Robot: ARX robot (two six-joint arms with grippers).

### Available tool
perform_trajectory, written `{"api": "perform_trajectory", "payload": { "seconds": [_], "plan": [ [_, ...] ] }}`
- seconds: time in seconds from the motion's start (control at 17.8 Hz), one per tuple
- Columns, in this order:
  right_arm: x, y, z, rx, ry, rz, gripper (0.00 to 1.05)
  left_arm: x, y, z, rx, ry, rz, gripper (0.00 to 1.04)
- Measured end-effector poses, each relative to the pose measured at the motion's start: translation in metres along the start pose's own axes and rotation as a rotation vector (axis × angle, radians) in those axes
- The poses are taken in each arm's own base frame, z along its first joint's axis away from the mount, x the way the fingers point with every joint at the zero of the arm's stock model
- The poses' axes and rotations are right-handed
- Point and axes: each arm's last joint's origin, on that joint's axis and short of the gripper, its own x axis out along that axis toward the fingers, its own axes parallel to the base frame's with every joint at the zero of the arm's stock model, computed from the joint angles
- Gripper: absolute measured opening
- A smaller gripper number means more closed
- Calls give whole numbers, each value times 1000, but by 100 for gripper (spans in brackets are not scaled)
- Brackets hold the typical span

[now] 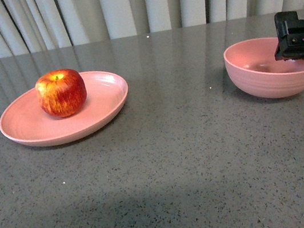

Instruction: Move apple from plate to bowl

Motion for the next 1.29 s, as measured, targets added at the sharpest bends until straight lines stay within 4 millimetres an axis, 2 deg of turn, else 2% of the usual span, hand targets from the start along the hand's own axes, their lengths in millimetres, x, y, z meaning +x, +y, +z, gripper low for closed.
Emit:
{"api": "perform_trajectory", "payload": {
  "seconds": [0.51,0.73,0.95,1.12,1.29],
  "plan": [
    [-1,1,-2,34,21,38,5,0,0,0,0,0,0,98],
    [-15,2,5,35,-1,54,3,0,0,0,0,0,0,98],
    [-50,9,26,39,-88,105,3,0,0,0,0,-1,0,98],
    [-78,23,42,17,-162,154,3,0,0,0,0,0,0,98],
    [-85,49,41,-10,-162,210,3,0,0,0,0,0,0,98]
  ]
}}
